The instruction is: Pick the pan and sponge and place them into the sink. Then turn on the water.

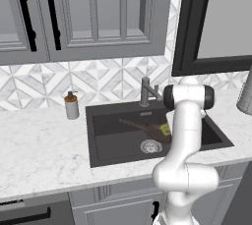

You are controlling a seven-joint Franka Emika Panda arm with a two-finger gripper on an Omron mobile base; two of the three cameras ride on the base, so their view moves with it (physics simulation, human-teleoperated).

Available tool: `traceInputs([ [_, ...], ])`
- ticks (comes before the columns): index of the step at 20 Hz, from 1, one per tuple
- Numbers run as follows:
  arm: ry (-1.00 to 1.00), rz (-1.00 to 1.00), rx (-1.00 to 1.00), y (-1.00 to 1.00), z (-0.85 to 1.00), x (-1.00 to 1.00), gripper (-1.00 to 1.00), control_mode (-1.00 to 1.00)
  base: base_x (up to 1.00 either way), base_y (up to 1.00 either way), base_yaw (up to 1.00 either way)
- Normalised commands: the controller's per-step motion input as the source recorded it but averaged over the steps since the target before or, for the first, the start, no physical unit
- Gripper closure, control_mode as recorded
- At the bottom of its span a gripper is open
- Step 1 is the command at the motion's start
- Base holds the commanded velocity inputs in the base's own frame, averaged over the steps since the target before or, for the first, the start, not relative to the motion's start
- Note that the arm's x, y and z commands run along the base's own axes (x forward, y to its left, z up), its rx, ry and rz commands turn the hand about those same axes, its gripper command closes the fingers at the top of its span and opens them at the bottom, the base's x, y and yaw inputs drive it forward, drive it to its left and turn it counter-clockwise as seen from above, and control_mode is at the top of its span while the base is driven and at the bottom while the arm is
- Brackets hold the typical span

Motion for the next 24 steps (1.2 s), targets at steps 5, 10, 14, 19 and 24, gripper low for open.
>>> traceInputs([
  [5,-0.09,-0.03,0.03,0.06,0.01,-0.26,-1.00,-1.00,0.00,0.00,0.00],
  [10,-0.17,-0.01,0.06,0.10,0.29,-0.52,-1.00,-1.00,0.00,0.00,0.00],
  [14,-0.15,-0.01,0.08,0.15,0.70,-0.52,-1.00,-1.00,0.00,0.00,0.00],
  [19,-0.07,0.00,0.06,0.00,0.99,-0.49,-1.00,-1.00,0.00,0.00,0.00],
  [24,-0.02,-0.04,0.07,-0.05,0.95,-0.43,-1.00,-1.00,0.00,0.00,0.00],
])
